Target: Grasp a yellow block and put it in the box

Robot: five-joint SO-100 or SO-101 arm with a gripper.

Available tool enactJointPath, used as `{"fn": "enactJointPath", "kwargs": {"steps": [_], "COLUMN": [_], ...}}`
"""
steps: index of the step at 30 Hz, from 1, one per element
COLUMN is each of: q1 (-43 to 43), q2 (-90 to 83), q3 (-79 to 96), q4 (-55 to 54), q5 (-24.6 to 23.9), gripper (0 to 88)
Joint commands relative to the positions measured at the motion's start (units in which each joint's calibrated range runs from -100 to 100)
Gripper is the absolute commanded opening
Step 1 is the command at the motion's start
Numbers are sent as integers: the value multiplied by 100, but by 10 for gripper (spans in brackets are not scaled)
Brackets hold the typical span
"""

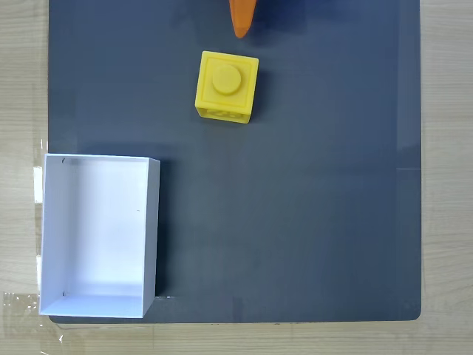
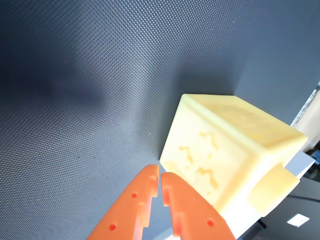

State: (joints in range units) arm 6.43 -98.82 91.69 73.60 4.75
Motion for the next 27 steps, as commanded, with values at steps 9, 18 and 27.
{"fn": "enactJointPath", "kwargs": {"steps": [9,18,27], "q1": [64,123,165], "q2": [-16,85,2696], "q3": [17,-73,-2724], "q4": [48,-214,-1121], "q5": [-8,28,-19], "gripper": [10,13,15]}}
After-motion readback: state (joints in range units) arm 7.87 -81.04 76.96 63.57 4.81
